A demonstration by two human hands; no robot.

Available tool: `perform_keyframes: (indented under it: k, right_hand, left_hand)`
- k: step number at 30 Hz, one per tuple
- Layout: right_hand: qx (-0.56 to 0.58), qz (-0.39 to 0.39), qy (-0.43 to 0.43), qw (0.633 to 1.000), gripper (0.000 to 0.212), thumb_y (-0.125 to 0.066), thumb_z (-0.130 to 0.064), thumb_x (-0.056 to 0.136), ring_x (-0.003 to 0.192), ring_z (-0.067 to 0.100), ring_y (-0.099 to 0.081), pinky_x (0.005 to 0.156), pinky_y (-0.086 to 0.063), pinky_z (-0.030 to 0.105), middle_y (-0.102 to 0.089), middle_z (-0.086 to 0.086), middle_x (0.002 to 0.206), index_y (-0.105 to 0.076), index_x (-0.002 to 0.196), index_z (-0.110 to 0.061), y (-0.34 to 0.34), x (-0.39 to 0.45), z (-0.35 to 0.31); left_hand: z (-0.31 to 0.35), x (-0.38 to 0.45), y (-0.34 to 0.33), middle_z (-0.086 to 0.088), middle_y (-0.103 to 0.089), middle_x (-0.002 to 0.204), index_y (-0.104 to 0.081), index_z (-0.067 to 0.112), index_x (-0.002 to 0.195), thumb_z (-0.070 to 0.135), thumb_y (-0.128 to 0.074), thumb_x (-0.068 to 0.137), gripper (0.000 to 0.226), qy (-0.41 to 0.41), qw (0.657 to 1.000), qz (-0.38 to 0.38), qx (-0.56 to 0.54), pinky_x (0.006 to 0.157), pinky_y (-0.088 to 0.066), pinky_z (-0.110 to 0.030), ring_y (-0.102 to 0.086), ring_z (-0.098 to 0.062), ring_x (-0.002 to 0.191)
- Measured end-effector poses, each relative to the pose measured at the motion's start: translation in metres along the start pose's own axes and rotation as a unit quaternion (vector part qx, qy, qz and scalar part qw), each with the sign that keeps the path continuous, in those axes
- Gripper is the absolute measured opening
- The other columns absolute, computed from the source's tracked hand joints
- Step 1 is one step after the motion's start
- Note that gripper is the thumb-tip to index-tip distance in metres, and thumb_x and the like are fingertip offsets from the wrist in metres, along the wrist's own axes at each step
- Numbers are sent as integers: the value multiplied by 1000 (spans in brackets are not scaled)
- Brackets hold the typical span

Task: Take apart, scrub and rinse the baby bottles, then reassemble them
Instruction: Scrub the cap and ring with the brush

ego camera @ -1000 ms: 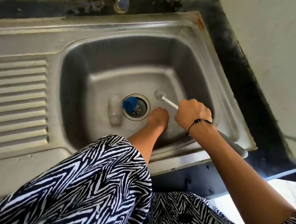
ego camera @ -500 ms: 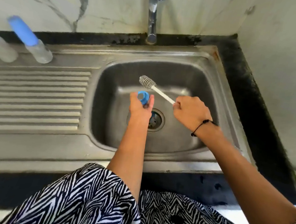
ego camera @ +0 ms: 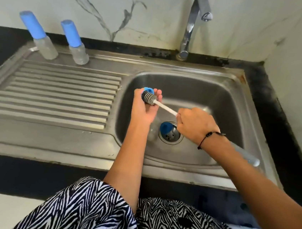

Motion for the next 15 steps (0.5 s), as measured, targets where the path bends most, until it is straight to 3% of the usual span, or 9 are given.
perform_keyframes:
  k: [3, 5, 7, 10, 12, 13, 15]
  right_hand:
    - [156, -29, -34, 987, 23, -37, -13, 94, 61, 23, -47, 51, -38, 28, -61, 13, 78, -56, 83, -6, -1, 12, -7]
    - [368, -84, -95, 921, 24, -38, -6, 91, 34, 14, -39, 29, -26, 20, -50, 3, 47, -56, 76, -3, -4, 15, -11]
    - [489, -155, -129, 849, 25, -36, -9, 91, 25, 9, -26, 32, -23, 11, -36, -1, 39, -53, 74, -5, -8, 16, -14]
    - [503, -266, -136, 811, 29, -29, -17, 96, 25, 6, -21, 34, -22, 9, -30, -5, 41, -50, 79, -7, -17, 14, -19]
    - [474, -249, -161, 829, 27, -31, -15, 94, 25, 8, -25, 34, -22, 11, -33, -2, 43, -50, 76, -8, -21, 15, -20]
    - [412, -199, -158, 875, 25, -34, -12, 92, 28, 11, -33, 35, -26, 14, -38, 2, 48, -50, 74, -8, -22, 16, -19]
    - [180, -86, -101, 975, 19, -36, -12, 91, 57, 22, -53, 52, -39, 25, -50, 8, 70, -50, 79, -11, -19, 17, -17]
  left_hand:
    - [2, -3, -22, -8, -63, 76, -57, 2, 84, 28, -42, 95, 32, 6, 997, -74, -35, 75, -53, -31, -64, -18, 69]
    - [5, -4, -30, -5, -65, 75, -58, 5, 86, 33, -40, 95, 34, 5, 992, -117, -39, 86, -49, -36, -66, -18, 71]
    - [8, -7, -28, -1, -65, 78, -58, 9, 90, 35, -41, 90, 31, 9, 986, -161, -39, 94, -44, -38, -66, -16, 75]
    - [4, -8, -12, 2, -63, 80, -60, 13, 91, 37, -48, 81, 29, 35, 981, -171, -90, 101, -41, -40, -65, -14, 75]
    - [0, -7, -11, 2, -60, 75, -59, 13, 84, 40, -46, 85, 30, 58, 983, -140, -106, 95, -45, -40, -65, -13, 68]
    - [-2, -6, -12, 3, -60, 71, -58, 13, 80, 42, -44, 86, 33, 63, 987, -114, -91, 90, -47, -39, -64, -12, 64]
    - [-5, -2, -16, 3, -58, 65, -55, 13, 76, 46, -42, 90, 38, 64, 996, -52, -14, 79, -47, -33, -63, -11, 59]
Point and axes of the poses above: each hand's wrist, its own x-axis towards the middle knuckle, its own y-axis out of the back of the hand, z = x × y, the point moved 5 cm from there along x, towards the middle knuckle
